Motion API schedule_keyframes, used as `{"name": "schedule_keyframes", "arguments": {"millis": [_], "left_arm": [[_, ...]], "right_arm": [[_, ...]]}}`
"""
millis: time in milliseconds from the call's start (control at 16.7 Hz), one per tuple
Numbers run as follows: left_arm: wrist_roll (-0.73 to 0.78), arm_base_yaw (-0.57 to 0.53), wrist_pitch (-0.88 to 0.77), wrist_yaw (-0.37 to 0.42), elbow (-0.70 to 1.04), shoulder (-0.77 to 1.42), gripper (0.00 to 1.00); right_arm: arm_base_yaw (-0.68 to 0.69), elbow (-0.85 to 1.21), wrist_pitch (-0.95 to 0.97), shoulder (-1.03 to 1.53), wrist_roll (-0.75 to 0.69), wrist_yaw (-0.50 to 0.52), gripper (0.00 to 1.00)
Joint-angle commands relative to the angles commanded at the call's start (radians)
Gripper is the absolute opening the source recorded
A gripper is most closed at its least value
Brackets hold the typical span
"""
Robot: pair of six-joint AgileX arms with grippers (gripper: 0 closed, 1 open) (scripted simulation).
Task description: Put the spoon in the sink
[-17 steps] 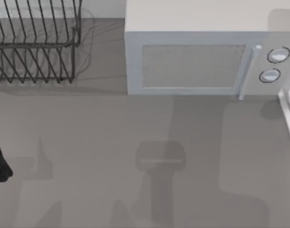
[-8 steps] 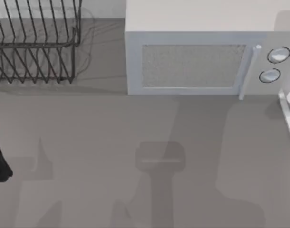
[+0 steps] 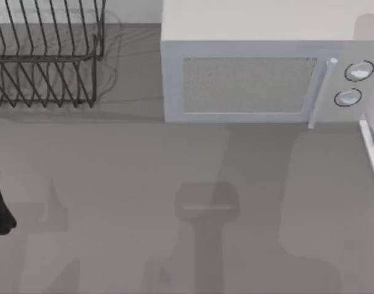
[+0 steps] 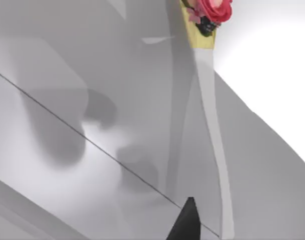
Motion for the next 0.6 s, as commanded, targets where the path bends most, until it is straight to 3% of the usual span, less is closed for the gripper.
{"name": "schedule_keyframes", "arguments": {"millis": [240, 600], "left_arm": [[0.0, 0.0, 0.0, 0.0, 0.0, 0.0, 1.0], [0.0, 0.0, 0.0, 0.0, 0.0, 0.0, 1.0]], "right_arm": [[0.0, 0.0, 0.0, 0.0, 0.0, 0.0, 0.98], [0.0, 0.0, 0.0, 0.0, 0.0, 0.0, 1.0]]}}
